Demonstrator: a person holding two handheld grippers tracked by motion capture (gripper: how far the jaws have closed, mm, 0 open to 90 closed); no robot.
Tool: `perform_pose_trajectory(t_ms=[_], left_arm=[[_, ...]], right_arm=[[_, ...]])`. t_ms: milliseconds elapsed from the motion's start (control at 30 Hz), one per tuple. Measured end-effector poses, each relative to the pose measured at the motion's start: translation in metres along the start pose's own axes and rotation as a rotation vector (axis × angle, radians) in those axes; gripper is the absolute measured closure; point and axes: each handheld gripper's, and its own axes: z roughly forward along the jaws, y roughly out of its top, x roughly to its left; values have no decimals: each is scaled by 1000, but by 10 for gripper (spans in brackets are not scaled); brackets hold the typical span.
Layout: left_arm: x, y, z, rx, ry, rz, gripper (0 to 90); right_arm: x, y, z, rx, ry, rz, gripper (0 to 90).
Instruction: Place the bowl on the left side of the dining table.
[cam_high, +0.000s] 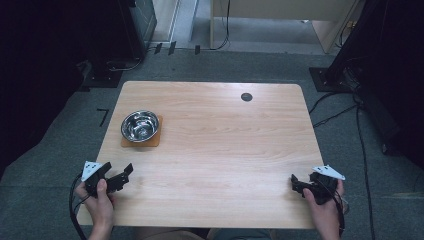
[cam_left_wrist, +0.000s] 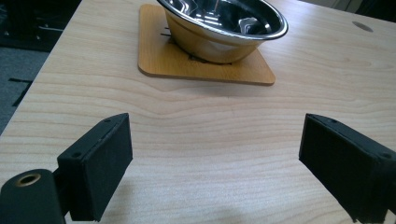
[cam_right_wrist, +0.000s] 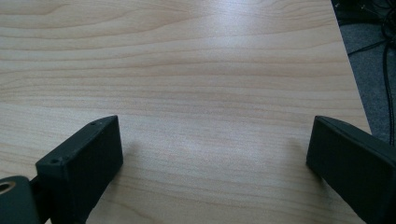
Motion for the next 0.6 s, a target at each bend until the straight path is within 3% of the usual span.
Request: perform_pose_trajectory(t_ms=[100,600], left_arm=[[0,-1,-1,6,2,18,93],[5,-5,-10,30,19,35,93]], right_arm=[[0,0,0,0,0,0,31],[0,0,0,0,0,0,31]])
